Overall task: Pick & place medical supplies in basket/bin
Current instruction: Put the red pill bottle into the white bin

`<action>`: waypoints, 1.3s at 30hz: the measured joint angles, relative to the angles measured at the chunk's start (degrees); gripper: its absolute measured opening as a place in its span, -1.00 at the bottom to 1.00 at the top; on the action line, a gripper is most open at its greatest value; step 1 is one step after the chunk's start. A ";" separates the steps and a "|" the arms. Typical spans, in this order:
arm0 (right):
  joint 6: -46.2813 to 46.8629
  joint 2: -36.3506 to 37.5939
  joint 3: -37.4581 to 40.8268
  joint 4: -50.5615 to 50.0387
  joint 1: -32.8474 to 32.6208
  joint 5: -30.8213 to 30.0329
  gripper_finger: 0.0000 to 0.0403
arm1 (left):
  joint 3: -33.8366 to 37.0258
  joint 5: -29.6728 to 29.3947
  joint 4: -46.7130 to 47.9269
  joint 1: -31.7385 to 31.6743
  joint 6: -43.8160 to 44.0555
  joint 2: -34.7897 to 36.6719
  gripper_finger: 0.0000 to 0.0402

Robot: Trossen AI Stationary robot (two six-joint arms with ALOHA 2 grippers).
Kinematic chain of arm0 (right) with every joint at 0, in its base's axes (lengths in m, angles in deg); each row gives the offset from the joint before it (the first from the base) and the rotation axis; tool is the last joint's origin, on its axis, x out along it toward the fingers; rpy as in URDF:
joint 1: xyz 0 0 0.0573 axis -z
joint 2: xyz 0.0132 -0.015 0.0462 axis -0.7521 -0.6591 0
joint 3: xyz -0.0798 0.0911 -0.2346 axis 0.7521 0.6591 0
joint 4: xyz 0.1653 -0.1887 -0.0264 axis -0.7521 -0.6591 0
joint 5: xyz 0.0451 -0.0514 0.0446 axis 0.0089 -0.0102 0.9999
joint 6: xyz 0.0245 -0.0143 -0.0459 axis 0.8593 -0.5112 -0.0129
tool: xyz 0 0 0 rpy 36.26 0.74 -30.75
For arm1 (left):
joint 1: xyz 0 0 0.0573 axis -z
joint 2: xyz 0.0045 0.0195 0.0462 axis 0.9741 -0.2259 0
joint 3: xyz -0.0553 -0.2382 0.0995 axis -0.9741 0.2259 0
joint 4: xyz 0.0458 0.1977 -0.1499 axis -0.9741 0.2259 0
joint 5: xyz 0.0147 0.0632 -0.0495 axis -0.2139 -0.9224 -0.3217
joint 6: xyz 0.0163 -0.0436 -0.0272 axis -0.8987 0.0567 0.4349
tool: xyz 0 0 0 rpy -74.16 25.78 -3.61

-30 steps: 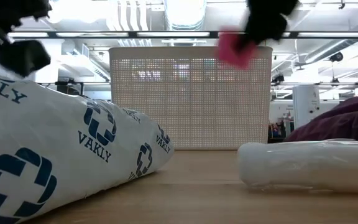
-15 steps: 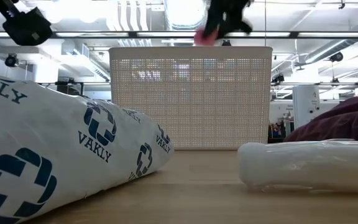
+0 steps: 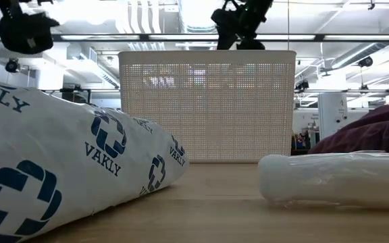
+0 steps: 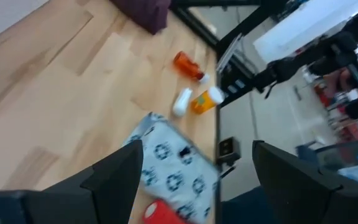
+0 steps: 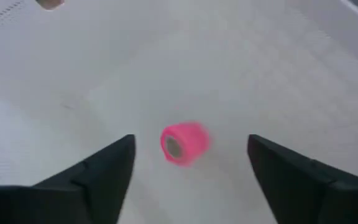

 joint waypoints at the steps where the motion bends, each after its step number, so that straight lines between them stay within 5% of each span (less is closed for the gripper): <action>1: -0.95 0.10 -0.79 -0.99 -0.15 -1.15 0.62 | 0.00 0.00 -0.58 0.01 -0.01 -0.25 0.42; 9: -8.31 6.66 -4.58 -11.29 -9.47 -11.29 0.77 | 0.00 0.37 -0.20 -0.01 2.61 -0.72 0.42; 16: 33.90 8.59 -0.94 -36.03 -20.67 -1.39 0.68 | 0.00 0.33 4.04 -0.03 1.51 -2.49 0.42; 21: 51.53 9.86 6.67 -33.15 -32.18 7.43 0.66 | 0.02 0.35 4.44 -0.03 -3.51 -4.09 0.42; 29: 73.01 10.09 17.04 -27.30 -47.21 11.20 0.66 | 0.01 0.44 6.27 -0.44 -6.71 -5.15 0.42; 39: 89.70 10.12 26.51 -11.52 -55.03 14.24 0.66 | 0.02 0.57 6.34 -1.10 -6.86 -4.00 0.42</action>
